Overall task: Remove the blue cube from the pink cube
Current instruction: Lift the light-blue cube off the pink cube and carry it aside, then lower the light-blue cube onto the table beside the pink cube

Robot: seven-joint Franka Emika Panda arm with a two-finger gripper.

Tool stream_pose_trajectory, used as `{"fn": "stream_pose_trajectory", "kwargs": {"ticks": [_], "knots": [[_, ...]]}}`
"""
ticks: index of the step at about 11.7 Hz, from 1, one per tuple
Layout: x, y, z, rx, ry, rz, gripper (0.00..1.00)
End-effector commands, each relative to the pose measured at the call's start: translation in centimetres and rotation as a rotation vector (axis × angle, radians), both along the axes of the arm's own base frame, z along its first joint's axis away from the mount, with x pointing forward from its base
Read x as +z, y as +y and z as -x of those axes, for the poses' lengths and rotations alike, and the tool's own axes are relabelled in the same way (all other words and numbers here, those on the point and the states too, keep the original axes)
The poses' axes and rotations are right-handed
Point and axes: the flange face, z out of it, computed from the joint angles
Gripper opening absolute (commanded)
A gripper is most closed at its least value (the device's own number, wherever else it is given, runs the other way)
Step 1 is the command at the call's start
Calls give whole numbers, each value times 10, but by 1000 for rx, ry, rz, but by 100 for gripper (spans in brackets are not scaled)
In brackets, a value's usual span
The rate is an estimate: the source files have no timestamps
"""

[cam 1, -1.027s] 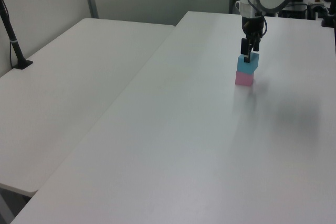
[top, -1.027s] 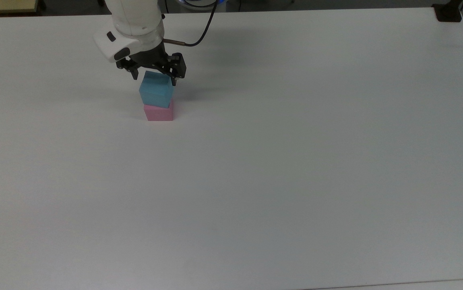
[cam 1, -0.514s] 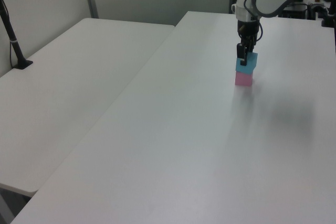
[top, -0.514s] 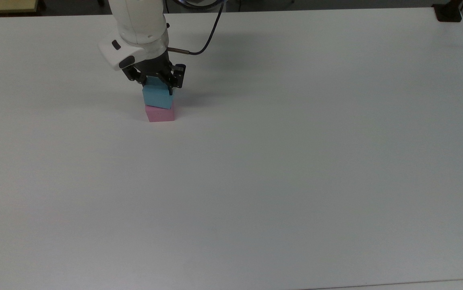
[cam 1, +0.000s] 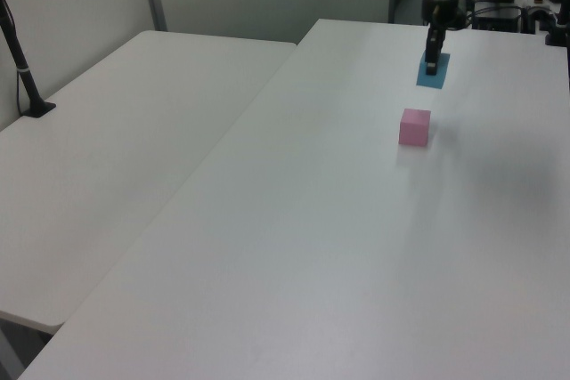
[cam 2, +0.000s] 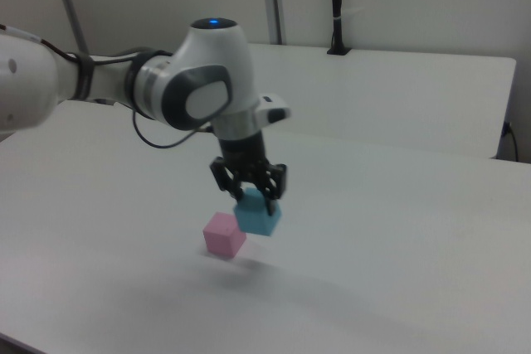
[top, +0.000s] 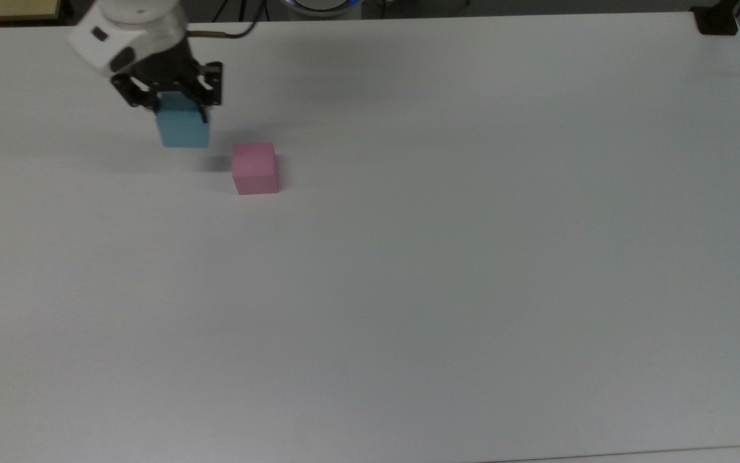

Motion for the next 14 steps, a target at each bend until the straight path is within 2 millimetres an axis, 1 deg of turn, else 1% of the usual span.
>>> {"fn": "stream_pose_trajectory", "kwargs": {"ticks": [1,3,4,5,7,9,10,11,14], "knots": [[-17,-59,5,103,-17,21,42],[-54,-81,-7,135,-52,53,42],[-71,-87,-12,159,-66,66,42],[-87,-90,-16,177,-69,73,42],[-99,-96,-15,208,-57,71,42],[-104,-98,-14,208,-52,64,43],[-104,-104,-11,194,-53,62,63],[-104,-106,-11,174,-61,50,100],[-103,-109,-9,143,-72,32,100]]}}
